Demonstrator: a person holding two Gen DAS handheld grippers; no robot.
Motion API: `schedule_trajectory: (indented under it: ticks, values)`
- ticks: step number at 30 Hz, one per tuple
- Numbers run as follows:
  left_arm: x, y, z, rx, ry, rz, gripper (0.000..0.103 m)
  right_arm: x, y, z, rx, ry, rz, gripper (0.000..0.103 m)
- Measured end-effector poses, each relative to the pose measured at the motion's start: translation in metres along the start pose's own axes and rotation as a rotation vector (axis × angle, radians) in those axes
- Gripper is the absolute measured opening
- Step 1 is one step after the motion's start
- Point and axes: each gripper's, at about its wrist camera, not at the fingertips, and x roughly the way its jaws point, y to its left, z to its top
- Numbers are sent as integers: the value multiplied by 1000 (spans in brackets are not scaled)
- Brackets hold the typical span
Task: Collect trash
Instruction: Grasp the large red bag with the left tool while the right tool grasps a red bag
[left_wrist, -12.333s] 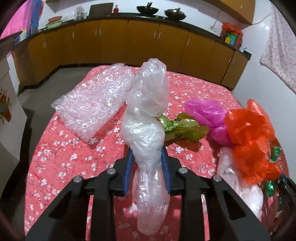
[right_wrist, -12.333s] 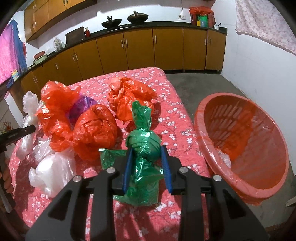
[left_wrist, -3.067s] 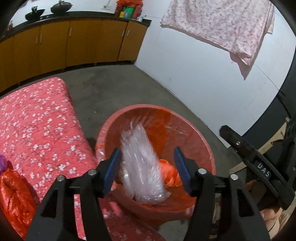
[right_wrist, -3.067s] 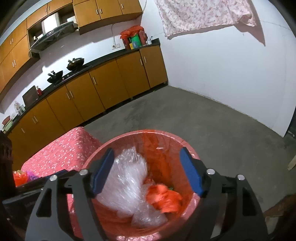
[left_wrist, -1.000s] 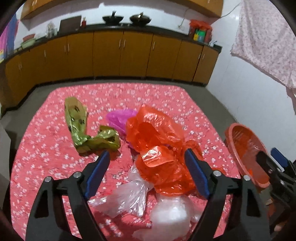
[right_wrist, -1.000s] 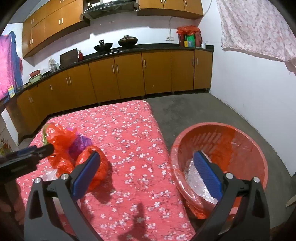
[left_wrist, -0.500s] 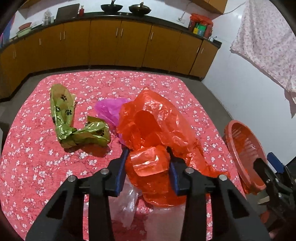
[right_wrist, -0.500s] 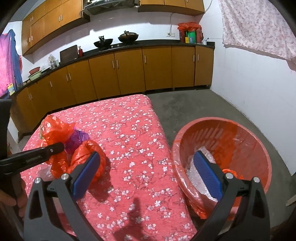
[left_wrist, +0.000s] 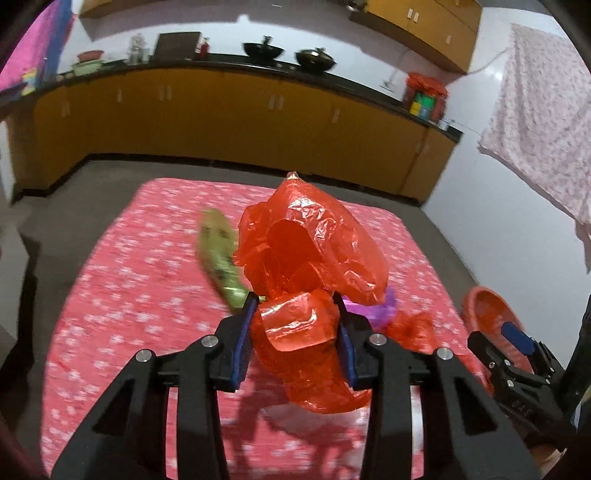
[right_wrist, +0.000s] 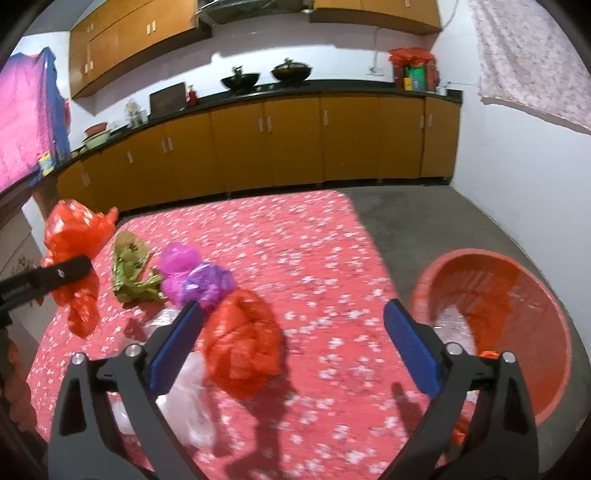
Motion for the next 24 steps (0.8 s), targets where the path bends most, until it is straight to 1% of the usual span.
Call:
schedule_trajectory:
  ticks: [4, 6, 9, 14, 18, 20, 21, 24]
  values:
    - [0, 27, -3, -15, 5, 62, 39, 21, 19, -3, -17, 50, 31, 88]
    - [0, 34, -7, -25, 15, 78, 39, 31, 25, -5, -30, 73, 29, 88]
    - [-1, 38, -12, -31, 25, 93, 39, 44, 30, -8, -38, 106, 22, 84]
    - [2, 42, -16, -35, 39, 97, 39, 59, 26, -11, -20, 148, 10, 78]
    - [6, 42, -17, -35, 49, 90, 39, 66, 19, -13, 0, 189, 28, 70]
    - [8, 43, -16, -36, 54, 87, 39, 69, 19, -14, -2, 204, 38, 62]
    - [9, 42, -16, -35, 55, 85, 39, 71, 20, -15, -7, 214, 43, 56]
    - [9, 41, -15, -31, 55, 79, 39, 68, 20, -16, -14, 205, 47, 54]
